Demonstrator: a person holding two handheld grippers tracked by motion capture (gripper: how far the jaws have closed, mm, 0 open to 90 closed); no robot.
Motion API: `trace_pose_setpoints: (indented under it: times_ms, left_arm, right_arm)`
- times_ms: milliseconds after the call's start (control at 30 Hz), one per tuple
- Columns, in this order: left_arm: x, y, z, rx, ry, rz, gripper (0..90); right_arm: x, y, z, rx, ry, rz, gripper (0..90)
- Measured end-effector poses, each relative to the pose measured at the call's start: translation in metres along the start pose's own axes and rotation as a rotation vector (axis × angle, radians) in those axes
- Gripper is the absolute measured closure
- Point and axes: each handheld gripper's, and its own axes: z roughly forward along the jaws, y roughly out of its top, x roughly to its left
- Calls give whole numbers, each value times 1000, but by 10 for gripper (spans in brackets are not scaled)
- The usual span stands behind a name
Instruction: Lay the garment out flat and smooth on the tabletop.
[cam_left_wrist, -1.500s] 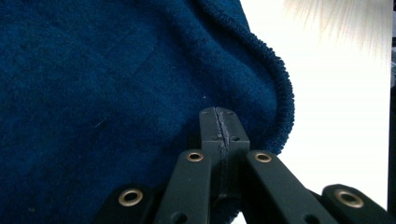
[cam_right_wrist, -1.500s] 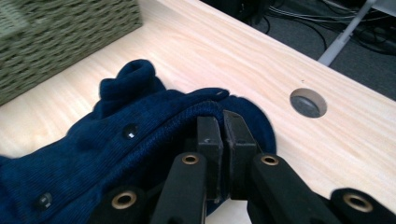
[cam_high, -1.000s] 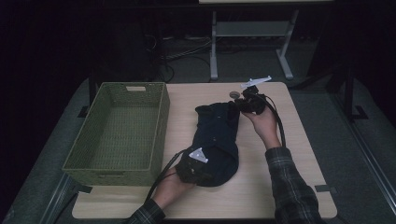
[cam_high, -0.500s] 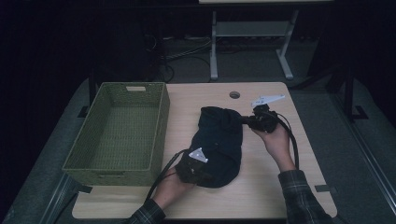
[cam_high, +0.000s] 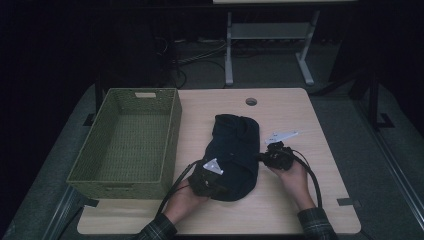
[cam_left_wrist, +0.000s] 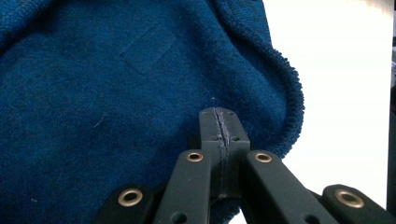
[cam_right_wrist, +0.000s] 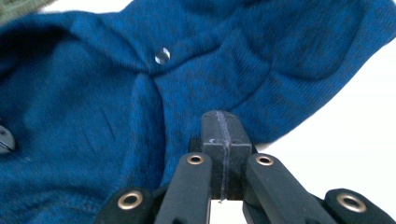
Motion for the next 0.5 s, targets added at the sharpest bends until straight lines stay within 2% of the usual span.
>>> trace_pose_setpoints:
  times_ms: [133,167,367,500]
  left_arm:
    - [-3,3,-3,-6,7,5,859]
    - [-4,5,-8,-32,8,1,859]
    - [-3,13,-23,-84,28,-1,900]
    - [6,22,-35,-131,83,-13,900]
  right_arm:
    - [2,-5,5,19,7,1,900]
    - [2,-6,7,29,5,-7,900]
    - [5,-7,14,57,-14,-40,900]
    - [6,-8,13,62,-20,-48,900]
